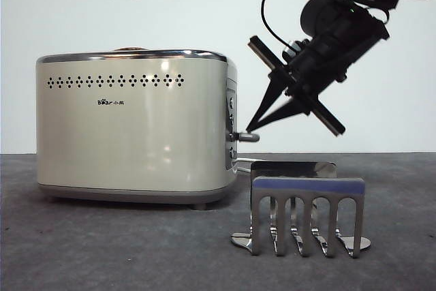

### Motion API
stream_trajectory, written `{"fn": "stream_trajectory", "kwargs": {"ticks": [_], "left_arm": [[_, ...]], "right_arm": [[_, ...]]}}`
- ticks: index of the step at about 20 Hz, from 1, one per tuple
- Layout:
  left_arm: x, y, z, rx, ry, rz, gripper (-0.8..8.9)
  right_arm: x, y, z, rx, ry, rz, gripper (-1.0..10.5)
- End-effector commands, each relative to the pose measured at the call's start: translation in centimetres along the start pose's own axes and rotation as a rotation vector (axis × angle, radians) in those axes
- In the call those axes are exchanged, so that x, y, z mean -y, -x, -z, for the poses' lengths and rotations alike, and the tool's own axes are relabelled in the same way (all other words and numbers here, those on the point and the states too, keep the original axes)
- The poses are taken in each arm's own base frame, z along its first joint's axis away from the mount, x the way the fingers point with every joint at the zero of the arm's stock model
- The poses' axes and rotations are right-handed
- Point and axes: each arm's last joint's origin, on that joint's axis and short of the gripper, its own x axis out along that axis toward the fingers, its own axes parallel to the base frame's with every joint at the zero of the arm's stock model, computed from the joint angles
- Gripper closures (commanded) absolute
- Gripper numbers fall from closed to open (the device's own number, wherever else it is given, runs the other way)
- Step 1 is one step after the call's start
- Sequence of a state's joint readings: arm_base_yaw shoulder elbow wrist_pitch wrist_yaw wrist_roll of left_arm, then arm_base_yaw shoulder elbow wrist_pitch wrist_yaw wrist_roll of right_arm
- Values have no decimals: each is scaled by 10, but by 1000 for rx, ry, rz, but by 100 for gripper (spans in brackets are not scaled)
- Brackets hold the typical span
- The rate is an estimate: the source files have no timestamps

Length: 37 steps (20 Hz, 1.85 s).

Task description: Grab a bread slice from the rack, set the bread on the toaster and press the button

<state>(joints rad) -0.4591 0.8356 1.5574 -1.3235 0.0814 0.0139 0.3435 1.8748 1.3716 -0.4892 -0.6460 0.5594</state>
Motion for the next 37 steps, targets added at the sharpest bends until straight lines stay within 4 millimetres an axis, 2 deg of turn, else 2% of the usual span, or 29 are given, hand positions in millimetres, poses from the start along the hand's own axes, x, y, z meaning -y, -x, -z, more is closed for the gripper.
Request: {"fn": "stream_trajectory", "kwargs": {"ticks": [1, 4, 7, 12, 16, 20, 24, 26, 29, 31, 33, 37], "left_arm": [[0, -1, 1, -1, 2, -2, 821], [0, -1, 1, -1, 1, -2, 821], [0, -1, 1, -1, 1, -2, 821], [0, -3, 0, -6, 2, -2, 821], [-1, -9, -4, -27, 9, -2, 817], [-2, -20, -9, -61, 19, 6, 817], [-3, -41, -17, -123, 23, 6, 817], [-5, -57, -22, -173, 28, 6, 817], [-7, -87, -30, -262, 35, 7, 817], [-9, -109, -33, -325, 40, 7, 817], [-11, -123, -35, -364, 46, 2, 817], [-16, -131, -36, -388, 53, -15, 817]], "right_arm": [[-9, 4, -5, 2, 41, 28, 953], [-29, 21, -8, 29, 81, 102, 953], [-51, 42, -6, 57, 147, 98, 953], [-94, 94, 12, 155, 292, 58, 950], [-120, 157, 47, 271, 426, 131, 949], [-131, 224, 95, 508, 494, 432, 948], [-123, 268, 136, 661, 435, 794, 948], [-116, 280, 150, 707, 371, 1014, 947], [-106, 285, 160, 656, 339, 1249, 947], [-106, 284, 159, 650, 338, 1261, 947], [-106, 282, 157, 643, 339, 1266, 947], [-105, 279, 153, 629, 340, 1271, 947]]}}
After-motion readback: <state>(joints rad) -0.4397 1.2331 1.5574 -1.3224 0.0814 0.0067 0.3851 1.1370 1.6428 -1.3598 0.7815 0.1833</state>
